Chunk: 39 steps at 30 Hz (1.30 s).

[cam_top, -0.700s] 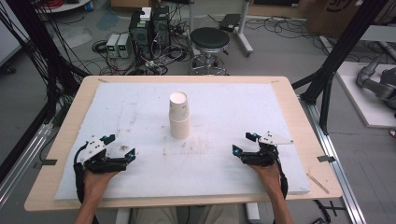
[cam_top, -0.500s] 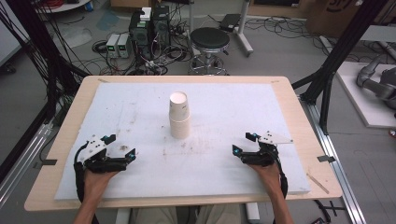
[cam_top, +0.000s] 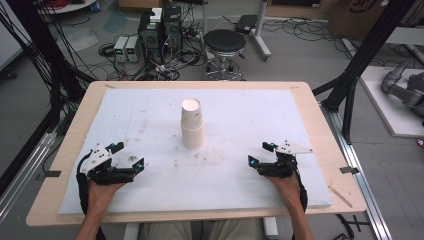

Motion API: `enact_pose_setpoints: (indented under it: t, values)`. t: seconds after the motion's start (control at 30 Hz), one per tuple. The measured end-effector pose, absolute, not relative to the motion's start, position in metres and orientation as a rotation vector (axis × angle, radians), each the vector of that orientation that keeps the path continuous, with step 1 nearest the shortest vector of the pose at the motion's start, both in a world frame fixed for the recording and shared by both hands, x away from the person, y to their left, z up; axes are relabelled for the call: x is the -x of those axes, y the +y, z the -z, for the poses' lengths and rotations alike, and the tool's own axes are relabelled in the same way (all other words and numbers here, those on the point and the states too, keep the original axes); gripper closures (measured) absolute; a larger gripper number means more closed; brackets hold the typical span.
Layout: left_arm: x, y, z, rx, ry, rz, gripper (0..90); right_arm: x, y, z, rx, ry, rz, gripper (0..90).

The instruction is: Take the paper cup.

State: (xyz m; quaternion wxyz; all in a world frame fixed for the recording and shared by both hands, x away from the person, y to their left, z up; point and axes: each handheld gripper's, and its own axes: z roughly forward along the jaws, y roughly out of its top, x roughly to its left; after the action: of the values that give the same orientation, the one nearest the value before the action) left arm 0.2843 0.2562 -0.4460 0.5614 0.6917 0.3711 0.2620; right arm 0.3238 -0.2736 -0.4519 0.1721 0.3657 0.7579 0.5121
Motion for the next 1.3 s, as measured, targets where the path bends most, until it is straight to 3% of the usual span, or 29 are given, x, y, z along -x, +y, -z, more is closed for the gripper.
enact_pose_setpoints:
  t: [0.27,0.5,0.83,1.3]
  values:
    - [-0.289,0.262,0.423,-1.637,0.815,-0.558,1.8,-0.323,-0.273,0.452,-1.032,2.146,-1.455,16.4]
    - [-0.302,0.264,0.382,-1.66,0.739,-0.547,1.8,-0.323,-0.274,0.452,-1.019,2.139,-1.456,16.4]
    - [-0.333,0.255,0.323,-1.712,0.594,-0.431,1.8,-0.322,-0.274,0.452,-1.024,2.137,-1.464,16.4]
    - [-0.379,0.222,0.288,-1.918,0.444,-0.319,1.8,-0.322,-0.274,0.452,-1.015,2.138,-1.46,16.4]
